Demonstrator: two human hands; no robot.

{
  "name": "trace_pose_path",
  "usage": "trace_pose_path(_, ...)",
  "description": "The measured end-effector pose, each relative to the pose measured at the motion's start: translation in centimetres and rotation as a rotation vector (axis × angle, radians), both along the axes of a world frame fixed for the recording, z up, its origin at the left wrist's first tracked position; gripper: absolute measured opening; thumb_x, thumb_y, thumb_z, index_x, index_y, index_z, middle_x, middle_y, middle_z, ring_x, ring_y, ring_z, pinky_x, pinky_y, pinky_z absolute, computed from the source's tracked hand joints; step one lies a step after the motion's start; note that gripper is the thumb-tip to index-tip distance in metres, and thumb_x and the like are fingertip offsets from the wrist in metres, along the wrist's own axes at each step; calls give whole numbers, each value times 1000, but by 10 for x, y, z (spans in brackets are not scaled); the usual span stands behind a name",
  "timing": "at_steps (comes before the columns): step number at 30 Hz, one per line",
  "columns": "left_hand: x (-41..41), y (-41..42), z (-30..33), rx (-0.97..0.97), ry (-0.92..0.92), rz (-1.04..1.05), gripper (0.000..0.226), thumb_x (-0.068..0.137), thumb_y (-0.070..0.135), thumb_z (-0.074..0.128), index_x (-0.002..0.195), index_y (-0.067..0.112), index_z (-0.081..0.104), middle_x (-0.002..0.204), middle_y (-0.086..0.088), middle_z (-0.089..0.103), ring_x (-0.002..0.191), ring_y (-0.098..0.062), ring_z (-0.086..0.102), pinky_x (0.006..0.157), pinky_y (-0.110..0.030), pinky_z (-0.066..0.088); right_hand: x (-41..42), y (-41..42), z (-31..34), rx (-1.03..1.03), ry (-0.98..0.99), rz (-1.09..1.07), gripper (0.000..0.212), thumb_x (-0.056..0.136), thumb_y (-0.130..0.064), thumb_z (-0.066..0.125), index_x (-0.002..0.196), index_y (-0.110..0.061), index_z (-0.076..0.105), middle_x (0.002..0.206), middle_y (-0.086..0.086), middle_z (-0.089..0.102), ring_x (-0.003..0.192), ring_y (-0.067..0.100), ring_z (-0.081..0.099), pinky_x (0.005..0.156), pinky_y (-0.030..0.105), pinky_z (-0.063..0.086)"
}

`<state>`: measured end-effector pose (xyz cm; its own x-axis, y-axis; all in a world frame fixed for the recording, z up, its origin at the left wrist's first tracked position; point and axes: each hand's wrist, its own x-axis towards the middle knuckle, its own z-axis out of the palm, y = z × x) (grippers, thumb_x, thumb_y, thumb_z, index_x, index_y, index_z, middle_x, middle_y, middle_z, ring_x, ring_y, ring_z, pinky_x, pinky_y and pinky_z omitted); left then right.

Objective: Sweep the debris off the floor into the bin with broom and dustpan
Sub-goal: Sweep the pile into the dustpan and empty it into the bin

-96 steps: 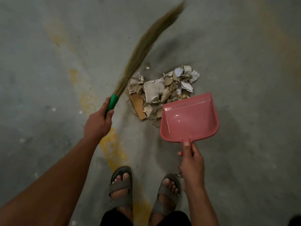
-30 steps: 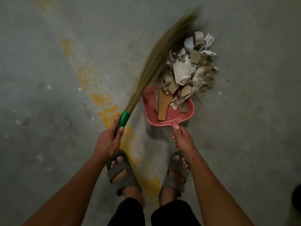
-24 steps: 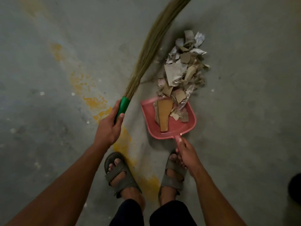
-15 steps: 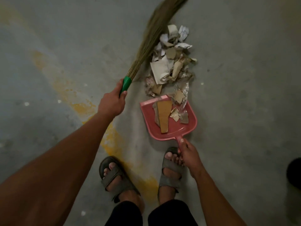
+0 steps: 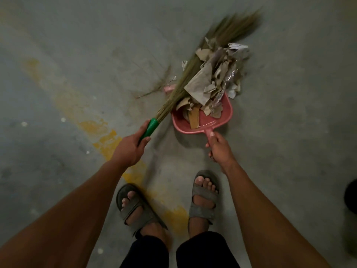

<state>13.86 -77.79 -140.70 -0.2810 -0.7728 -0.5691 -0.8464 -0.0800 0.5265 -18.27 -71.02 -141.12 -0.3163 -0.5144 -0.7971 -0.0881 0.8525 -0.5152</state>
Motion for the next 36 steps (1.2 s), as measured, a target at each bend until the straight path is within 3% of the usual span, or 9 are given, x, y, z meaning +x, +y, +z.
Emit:
trace_pose_path(4,-2,16,17,-56,44,97,63,110,42,47,165,49,17,84,-9,65,70,-29,64,68,-38,52,-2,6,0,-4,-30,-28,36,113,-45,42,139,-30,62,98,5,64,71,14,53,42,16,38)
trace_pose_path(13,-28,-18,42,-218,-11,172,66,109,44,48,164,53,11,84,-8,65,69,-30,62,64,-41,54,-4,21,6,26,-20,-62,37,114,-44,42,144,-31,59,96,4,65,64,12,50,42,18,38)
trace_pose_path(16,-45,-52,34,-201,-75,111,64,110,46,45,164,52,11,101,-19,71,82,-37,67,75,-46,58,-7,22,3,29,-28,-56,35,114,-43,41,141,-33,60,97,5,66,63,12,49,45,22,39)
trace_pose_path(20,-71,-99,12,-143,-121,-13,61,110,46,43,165,49,16,153,-14,56,125,-41,61,101,-45,50,-13,23,-3,12,-41,-45,31,113,-42,41,136,-32,61,95,4,66,57,11,47,48,24,36)
trace_pose_path(23,-73,-111,-7,-95,-76,-82,62,109,45,47,165,47,20,161,-8,48,140,-37,52,113,-44,43,-17,25,-8,0,-44,-39,34,113,-43,42,137,-29,61,92,2,66,57,11,47,46,22,36)
trace_pose_path(28,-40,-66,-13,11,-47,-117,61,109,48,47,163,53,18,127,-23,69,107,-42,68,97,-45,53,-17,25,-10,-26,-51,-68,33,113,-40,42,138,-29,61,93,4,65,58,12,48,45,23,37)
trace_pose_path(36,-10,12,14,-11,33,-22,61,109,46,49,160,60,18,104,-13,75,84,-32,70,81,-43,58,-12,30,3,-105,-136,-114,35,114,-40,44,141,-26,61,93,6,61,56,11,43,43,19,36)
